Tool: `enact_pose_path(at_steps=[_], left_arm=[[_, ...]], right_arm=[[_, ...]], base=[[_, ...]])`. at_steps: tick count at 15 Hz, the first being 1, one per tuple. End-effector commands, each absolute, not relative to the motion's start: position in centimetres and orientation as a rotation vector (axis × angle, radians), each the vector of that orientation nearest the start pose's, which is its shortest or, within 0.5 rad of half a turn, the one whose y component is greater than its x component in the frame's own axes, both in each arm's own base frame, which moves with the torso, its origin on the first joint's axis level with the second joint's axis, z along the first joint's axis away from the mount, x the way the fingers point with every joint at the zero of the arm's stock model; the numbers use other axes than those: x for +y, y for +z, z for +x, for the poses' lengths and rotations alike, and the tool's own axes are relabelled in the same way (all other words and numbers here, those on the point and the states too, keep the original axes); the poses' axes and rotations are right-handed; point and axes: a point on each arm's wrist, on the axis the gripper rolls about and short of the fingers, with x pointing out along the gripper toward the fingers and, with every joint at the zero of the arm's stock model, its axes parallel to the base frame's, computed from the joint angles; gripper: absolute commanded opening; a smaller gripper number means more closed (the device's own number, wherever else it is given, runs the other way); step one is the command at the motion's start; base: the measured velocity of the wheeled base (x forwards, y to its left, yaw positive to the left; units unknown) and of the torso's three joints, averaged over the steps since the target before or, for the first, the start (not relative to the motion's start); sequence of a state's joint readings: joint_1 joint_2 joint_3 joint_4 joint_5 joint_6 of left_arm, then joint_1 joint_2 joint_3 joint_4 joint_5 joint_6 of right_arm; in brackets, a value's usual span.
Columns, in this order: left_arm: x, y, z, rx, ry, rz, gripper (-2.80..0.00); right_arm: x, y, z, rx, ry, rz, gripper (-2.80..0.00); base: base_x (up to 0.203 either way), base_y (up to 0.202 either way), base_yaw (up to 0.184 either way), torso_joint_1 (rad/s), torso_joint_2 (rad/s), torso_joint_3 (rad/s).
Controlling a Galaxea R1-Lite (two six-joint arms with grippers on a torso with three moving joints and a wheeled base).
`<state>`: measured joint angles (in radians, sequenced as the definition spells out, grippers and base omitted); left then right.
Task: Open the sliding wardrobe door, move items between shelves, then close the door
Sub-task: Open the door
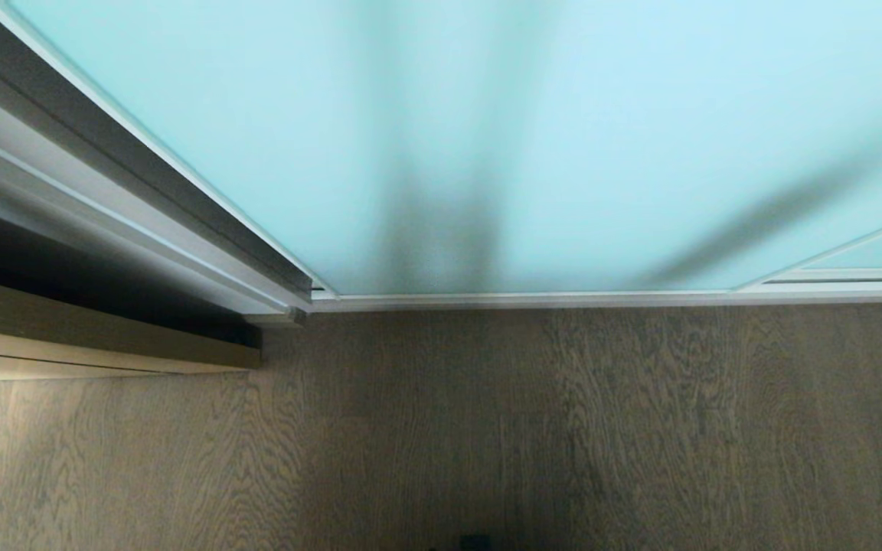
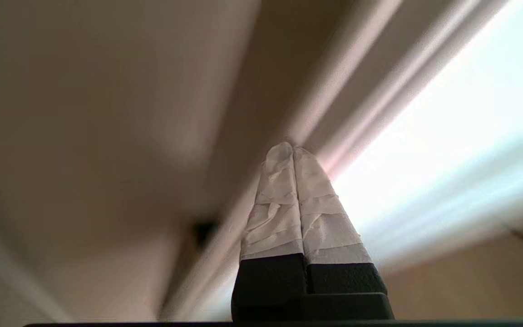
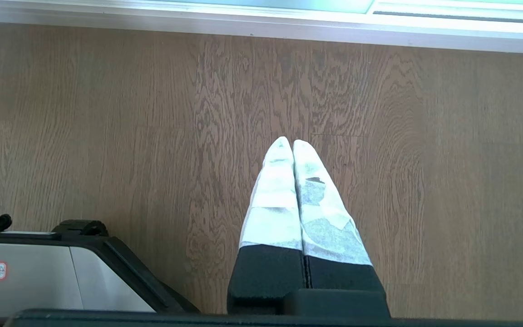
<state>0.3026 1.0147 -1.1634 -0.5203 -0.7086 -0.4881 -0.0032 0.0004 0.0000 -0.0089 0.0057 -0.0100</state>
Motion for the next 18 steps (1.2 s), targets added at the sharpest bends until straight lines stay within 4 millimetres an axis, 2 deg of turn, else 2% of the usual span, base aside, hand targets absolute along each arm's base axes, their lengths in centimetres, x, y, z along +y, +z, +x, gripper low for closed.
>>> enact_pose_path(at_steps=[1, 3, 6, 8, 11, 13, 15, 17, 18], left_arm=[[0.6, 40.9, 7.7, -0.376, -0.654, -0.123, -2.8], [0.4, 40.6, 7.6, -0.319, -0.717, -0.124, -2.8], [0.3, 41.7, 7.2, -0.375, -0.694, -0.089, -2.8], [0.3, 42.4, 6.5, -0.462, -0.624, -0.072, -2.8], [-0.7, 42.7, 2.7, -0.597, -0.549, -0.036, -2.8], [-1.3, 42.3, 0.6, -0.657, -0.501, 0.0, -2.8], [-1.2, 41.1, 0.2, -0.694, -0.381, 0.07, -2.8], [-0.9, 41.6, 0.1, -0.751, -0.216, 0.086, -2.8], [-0.9, 42.2, 0.2, -0.767, -0.207, 0.107, -2.8]], right_arm=[[0.0, 7.6, -2.3, -0.008, 0.003, -0.011, -2.8], [0.0, 7.6, -2.3, -0.008, 0.003, -0.011, -2.8], [0.0, 7.6, -2.3, -0.008, 0.003, -0.011, -2.8], [0.0, 7.6, -2.3, -0.008, 0.003, -0.011, -2.8], [0.0, 7.6, -2.3, -0.008, 0.003, -0.011, -2.8], [0.0, 7.6, -2.3, -0.008, 0.003, -0.011, -2.8], [0.0, 7.6, -2.3, -0.008, 0.003, -0.011, -2.8], [0.0, 7.6, -2.3, -0.008, 0.003, -0.011, -2.8], [0.0, 7.6, -2.3, -0.008, 0.003, -0.011, -2.8]], base=[[0.0, 0.0, 0.0, 0.0, 0.0, 0.0], [0.0, 0.0, 0.0, 0.0, 0.0, 0.0], [0.0, 0.0, 0.0, 0.0, 0.0, 0.0], [0.0, 0.0, 0.0, 0.0, 0.0, 0.0], [0.0, 0.0, 0.0, 0.0, 0.0, 0.0], [0.0, 0.0, 0.0, 0.0, 0.0, 0.0], [0.0, 0.0, 0.0, 0.0, 0.0, 0.0], [0.0, 0.0, 0.0, 0.0, 0.0, 0.0], [0.0, 0.0, 0.0, 0.0, 0.0, 0.0]])
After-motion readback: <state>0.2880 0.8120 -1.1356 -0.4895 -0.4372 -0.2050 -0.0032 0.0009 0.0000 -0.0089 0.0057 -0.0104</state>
